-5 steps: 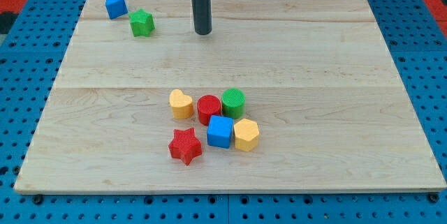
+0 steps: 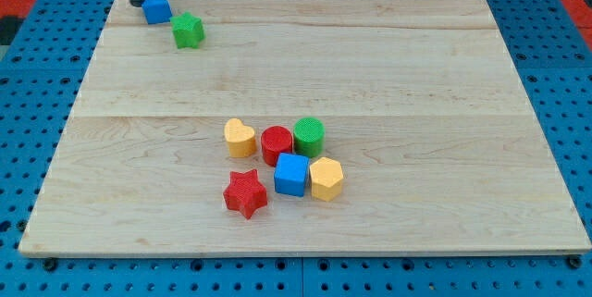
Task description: Push the green star towards the group of blocks
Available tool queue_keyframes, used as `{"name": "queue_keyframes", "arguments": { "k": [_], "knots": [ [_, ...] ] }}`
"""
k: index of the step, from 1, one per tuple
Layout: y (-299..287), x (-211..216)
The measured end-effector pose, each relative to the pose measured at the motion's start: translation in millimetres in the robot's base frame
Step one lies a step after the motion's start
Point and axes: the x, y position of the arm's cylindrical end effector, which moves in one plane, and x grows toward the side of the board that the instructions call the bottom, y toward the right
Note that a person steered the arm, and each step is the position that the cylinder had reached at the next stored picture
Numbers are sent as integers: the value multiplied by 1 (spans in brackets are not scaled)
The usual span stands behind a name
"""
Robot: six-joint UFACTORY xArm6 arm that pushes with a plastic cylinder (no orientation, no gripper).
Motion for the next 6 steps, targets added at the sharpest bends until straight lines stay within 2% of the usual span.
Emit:
{"name": "queue_keyframes", "arguments": {
  "k": [1,4,5,6],
  "knots": [
    [35,18],
    [113,167],
    [71,152],
    [75,118]
  ]
}}
